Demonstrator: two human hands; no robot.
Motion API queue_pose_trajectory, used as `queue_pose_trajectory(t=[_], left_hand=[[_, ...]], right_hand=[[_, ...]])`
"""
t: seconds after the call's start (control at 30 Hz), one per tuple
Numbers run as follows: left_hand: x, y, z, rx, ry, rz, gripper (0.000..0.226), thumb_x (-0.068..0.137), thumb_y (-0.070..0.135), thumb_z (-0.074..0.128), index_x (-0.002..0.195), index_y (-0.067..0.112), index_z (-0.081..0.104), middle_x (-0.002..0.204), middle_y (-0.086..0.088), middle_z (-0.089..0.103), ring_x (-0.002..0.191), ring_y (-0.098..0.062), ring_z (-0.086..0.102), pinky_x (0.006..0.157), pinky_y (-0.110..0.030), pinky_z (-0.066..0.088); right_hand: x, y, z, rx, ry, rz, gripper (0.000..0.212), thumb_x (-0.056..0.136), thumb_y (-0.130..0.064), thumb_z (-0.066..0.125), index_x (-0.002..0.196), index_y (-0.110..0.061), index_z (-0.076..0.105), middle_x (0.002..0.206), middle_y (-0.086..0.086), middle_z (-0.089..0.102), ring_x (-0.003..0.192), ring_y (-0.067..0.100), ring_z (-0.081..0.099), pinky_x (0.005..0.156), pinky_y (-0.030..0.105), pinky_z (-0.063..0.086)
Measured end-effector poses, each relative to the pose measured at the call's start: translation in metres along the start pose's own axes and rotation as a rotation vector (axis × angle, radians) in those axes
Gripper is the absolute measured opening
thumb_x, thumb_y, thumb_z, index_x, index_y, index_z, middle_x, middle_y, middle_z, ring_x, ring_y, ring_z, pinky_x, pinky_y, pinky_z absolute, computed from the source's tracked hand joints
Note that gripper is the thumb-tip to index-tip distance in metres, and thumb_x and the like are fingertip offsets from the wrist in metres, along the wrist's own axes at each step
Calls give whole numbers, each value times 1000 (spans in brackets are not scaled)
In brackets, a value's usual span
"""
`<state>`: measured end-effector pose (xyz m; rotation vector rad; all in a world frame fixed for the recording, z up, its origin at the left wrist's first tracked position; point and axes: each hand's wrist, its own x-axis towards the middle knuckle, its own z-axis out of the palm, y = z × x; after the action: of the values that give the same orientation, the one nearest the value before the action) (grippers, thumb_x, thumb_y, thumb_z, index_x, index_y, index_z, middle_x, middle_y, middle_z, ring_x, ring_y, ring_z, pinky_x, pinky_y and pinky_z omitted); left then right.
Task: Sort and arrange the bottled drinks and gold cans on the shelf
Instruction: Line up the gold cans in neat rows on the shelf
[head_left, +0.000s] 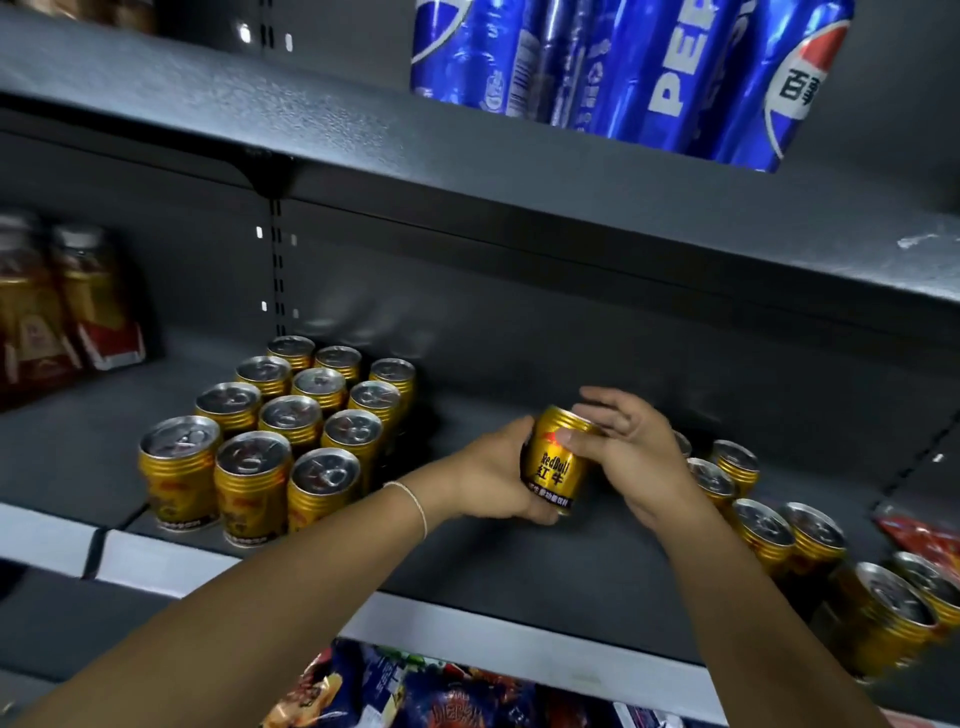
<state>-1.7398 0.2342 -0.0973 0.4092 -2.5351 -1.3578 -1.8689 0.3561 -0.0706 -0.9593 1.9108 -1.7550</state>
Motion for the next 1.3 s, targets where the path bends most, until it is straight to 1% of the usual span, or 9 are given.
queue_pose_trajectory(t=[0.17, 0.27, 0.5, 0.63, 0.77, 0.87, 0.93, 1.0, 1.3], left_hand=[[-13, -4, -36, -112, 95, 33, 86, 55, 29, 91, 122, 42, 38, 107, 15, 64, 96, -3, 65, 88, -28, 56], [-16, -7, -56, -55, 144, 18, 83, 55, 31, 90, 120, 40, 39, 105, 14, 64, 95, -5, 64, 85, -28, 56], [-19, -17, -102, 366, 98, -26, 81, 65, 39, 85, 129, 21, 39, 113, 5, 59, 104, -16, 58, 84, -29, 49], [-15, -30, -134, 650, 99, -43, 44, 88, 31, 62, 127, 14, 51, 126, -6, 57, 117, -25, 54, 97, -38, 48], [-10, -51, -148, 705, 89, -80, 25, 93, 23, 47, 113, 11, 55, 123, -11, 58, 111, -28, 56, 87, -33, 45], [-6, -65, -150, 711, 38, -111, 39, 96, 31, 44, 129, 13, 52, 137, -12, 52, 124, -29, 50, 101, -37, 42], [-3, -72, -149, 762, 4, -101, 58, 98, 38, 42, 150, 13, 32, 156, -11, 30, 142, -29, 29, 118, -38, 23], [-1, -76, -147, 809, -7, -73, 65, 100, 42, 39, 155, 14, 19, 162, -9, 18, 148, -26, 16, 121, -39, 10], [3, -87, -141, 887, -36, -64, 58, 102, 42, 27, 156, 25, 13, 164, -2, 5, 150, -25, 2, 120, -37, -1]], right_hand=[[5, -17, 33, 156, -54, 50, 65, 70, -16, 85, 128, -10, 57, 116, 6, 71, 105, 16, 69, 80, 25, 57], [7, -23, 54, 54, -206, 142, 61, 60, -35, 88, 113, -16, 66, 102, 1, 76, 96, 16, 73, 69, 22, 57], [22, -8, 100, 93, -168, 145, 43, 69, -10, 86, 107, -13, 67, 97, 4, 77, 89, 19, 74, 69, 29, 58], [37, 25, 127, 16, -44, 101, 47, 67, -2, 87, 104, -21, 66, 98, -1, 76, 94, 17, 72, 86, 36, 57], [53, 57, 146, -42, 39, 111, 52, 65, -5, 88, 101, -30, 60, 100, -6, 74, 93, 14, 71, 92, 43, 56], [61, 75, 158, -79, 69, 112, 62, 59, -17, 89, 105, -36, 52, 104, -6, 72, 96, 14, 70, 95, 45, 55], [66, 86, 164, -102, 76, 94, 67, 50, -31, 88, 105, -42, 51, 105, -8, 71, 97, 14, 69, 94, 45, 55], [72, 95, 168, -122, 86, 66, 66, 46, -40, 84, 102, -50, 52, 105, -8, 70, 97, 12, 69, 93, 44, 56], [77, 104, 172, -270, 165, -55, 67, 71, -16, 85, 130, -22, 55, 122, 7, 62, 112, 26, 62, 99, 48, 50]])
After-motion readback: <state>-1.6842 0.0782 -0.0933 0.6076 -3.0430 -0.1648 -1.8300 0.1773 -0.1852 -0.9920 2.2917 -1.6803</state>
